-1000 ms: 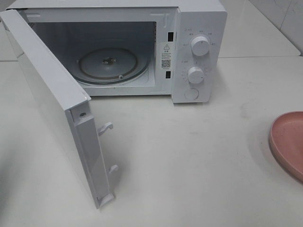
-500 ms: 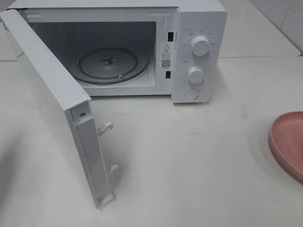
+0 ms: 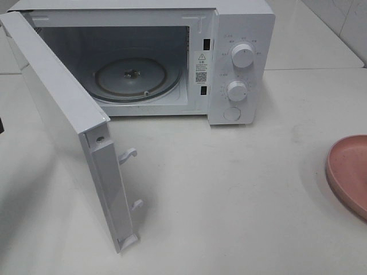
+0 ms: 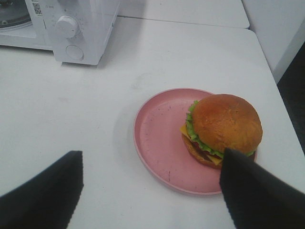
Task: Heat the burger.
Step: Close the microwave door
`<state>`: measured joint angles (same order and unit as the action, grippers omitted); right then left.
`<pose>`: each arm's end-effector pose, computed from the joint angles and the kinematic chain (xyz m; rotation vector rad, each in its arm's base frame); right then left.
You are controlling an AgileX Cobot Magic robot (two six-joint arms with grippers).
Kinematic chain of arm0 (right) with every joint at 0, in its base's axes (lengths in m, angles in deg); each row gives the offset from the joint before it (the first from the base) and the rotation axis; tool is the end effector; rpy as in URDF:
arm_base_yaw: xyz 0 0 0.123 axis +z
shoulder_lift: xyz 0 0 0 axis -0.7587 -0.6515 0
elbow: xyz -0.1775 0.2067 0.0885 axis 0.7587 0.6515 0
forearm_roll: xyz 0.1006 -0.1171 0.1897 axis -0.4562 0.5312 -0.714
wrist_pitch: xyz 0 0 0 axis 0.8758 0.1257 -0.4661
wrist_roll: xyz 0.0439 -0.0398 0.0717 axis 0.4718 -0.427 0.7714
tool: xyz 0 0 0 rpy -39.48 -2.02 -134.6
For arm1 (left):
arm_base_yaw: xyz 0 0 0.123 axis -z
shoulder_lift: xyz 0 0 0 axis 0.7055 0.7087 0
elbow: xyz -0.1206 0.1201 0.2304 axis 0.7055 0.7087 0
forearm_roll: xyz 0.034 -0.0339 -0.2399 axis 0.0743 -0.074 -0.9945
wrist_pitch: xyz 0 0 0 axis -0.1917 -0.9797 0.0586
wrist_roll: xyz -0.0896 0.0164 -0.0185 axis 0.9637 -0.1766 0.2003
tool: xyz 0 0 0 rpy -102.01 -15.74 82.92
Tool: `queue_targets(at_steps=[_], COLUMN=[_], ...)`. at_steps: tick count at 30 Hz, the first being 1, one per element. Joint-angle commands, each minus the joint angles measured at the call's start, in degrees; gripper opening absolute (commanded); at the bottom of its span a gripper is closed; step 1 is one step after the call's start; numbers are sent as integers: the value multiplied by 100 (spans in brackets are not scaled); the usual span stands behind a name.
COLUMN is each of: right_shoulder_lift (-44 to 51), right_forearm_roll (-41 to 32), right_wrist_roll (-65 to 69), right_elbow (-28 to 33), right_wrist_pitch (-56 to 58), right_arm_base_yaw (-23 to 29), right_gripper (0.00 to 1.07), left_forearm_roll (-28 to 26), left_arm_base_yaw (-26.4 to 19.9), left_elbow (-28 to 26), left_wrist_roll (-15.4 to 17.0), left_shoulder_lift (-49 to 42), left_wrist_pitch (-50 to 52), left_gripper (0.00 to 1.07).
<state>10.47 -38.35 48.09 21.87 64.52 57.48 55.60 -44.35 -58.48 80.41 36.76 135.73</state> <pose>-0.0092 -0.0059 0.2789 -0.1049 1.9769 0.0452 0.2216 -0.0292 0.1857 0.2784 1.7544 -0.2232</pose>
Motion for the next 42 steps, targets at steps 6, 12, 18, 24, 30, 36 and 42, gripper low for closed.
queue_targets(at_steps=[6,12,18,24,30,36,42], right_shoulder_lift=[178,178,178,178,178,178,178], right_forearm_roll=[11,11,11,11,11,11,11], right_wrist_roll=[-23,-23,-23,-23,-23,-23,-23], right_elbow=[17,17,17,17,17,17,17], right_wrist_pitch=[-74,-74,-74,-74,-74,-69,-69], right_arm_base_yaw=[-23,-23,-23,-23,-23,-23,-23], right_gripper=[75,75,75,75,75,75,75], left_forearm_roll=[-447,-1215,-2469,-3369,-3948,-4263,-4423], left_arm_base_yaw=[819,1570,2372,2888,3214,3392,3455], left_elbow=[-424,-859,-1387,-1960,-2693,-3340,-4039], left_wrist_roll=[0,-424,-1112,-1536,-1885,-2068,-2068], left_shoulder_lift=[527,825,1175,1541,1914,2280,2659], left_wrist_pitch=[195,183,74,-189,-579,-968,-1283], left_gripper=[0,0,0,0,0,0,0])
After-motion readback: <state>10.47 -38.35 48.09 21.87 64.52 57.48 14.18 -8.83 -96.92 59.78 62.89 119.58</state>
